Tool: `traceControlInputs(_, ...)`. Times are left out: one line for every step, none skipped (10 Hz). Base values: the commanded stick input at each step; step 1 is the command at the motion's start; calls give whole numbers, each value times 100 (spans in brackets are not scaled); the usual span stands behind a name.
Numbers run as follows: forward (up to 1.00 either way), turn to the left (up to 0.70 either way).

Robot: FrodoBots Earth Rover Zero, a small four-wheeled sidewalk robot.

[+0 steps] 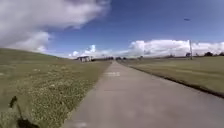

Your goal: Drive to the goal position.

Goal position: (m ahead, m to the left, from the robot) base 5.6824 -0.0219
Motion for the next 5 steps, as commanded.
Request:
traceControlInputs(70, 0)
traceControlInputs(70, -33)
traceControlInputs(70, -34)
traceControlInputs(70, -35)
traceControlInputs(70, -35)
